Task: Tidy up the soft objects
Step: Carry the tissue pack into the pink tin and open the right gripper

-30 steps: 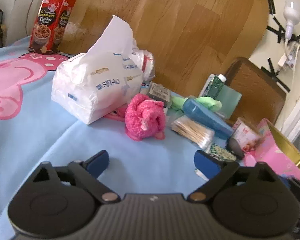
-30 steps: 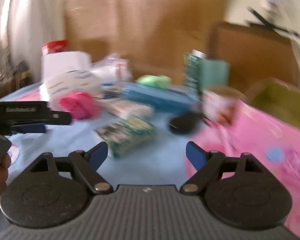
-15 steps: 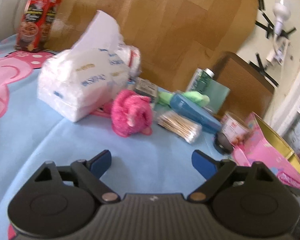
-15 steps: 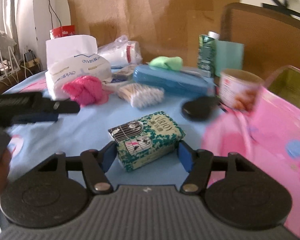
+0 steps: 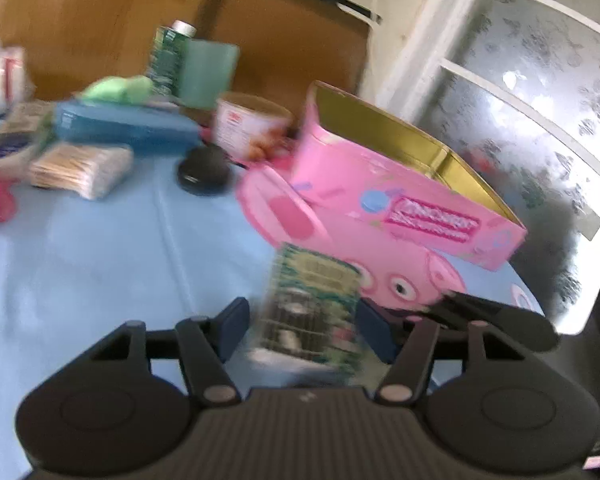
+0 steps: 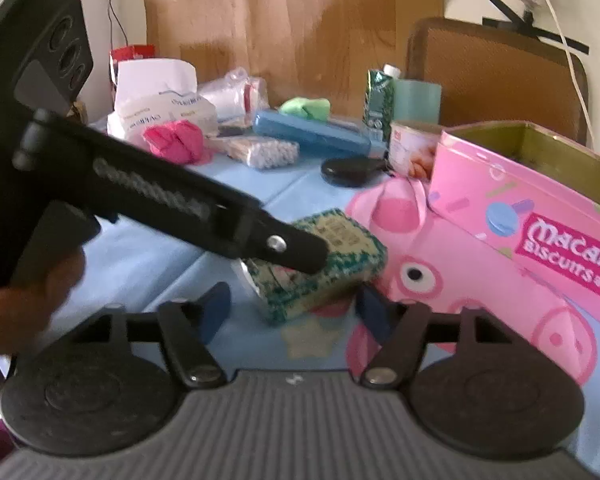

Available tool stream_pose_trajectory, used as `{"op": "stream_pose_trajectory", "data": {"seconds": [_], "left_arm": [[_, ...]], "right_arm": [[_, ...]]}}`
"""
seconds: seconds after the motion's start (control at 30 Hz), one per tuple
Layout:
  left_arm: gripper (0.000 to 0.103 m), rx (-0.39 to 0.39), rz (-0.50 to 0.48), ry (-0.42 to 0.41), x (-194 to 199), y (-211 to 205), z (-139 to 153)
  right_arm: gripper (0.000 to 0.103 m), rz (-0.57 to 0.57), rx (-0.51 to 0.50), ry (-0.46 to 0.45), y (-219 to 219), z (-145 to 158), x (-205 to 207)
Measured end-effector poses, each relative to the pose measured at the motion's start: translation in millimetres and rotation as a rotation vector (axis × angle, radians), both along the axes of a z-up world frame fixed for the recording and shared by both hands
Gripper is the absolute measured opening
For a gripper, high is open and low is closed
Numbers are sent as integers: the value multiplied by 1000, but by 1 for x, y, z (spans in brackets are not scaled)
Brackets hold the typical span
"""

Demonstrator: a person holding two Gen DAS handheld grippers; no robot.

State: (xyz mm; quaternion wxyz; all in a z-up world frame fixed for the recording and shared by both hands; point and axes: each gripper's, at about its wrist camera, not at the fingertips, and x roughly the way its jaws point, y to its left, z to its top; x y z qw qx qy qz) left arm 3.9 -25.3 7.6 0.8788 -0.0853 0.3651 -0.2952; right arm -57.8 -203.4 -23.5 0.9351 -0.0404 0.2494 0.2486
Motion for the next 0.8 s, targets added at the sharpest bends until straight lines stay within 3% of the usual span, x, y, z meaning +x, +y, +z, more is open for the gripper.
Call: {"op": "stream_pose_trajectory", "data": {"seconds": [0.13, 0.3, 0.4, 0.5, 0.57, 0.67, 0.8], "left_arm": [[59, -2, -12, -38, -4, -13, 13], [59, -34, -80, -155, 6, -52, 53], [61, -36, -140, -224, 20, -93, 72], [76, -31, -170, -275, 34, -132, 81], [83, -11, -139, -301, 41, -149, 80], [83, -11, -82, -296, 40, -147, 71], [84, -5, 4, -303, 29, -103, 56]], "right_arm": [[56, -42, 35, -41, -6, 0, -1], [56, -176, 64, -248, -30, 14, -14], [56, -295, 68, -314, -53, 22, -6], [56, -413, 44, -345, -72, 26, 11], [57, -503, 22, -345, -87, 25, 26], [64, -643, -19, -326, -107, 21, 47], [65, -670, 64, -327, -127, 14, 35]]}}
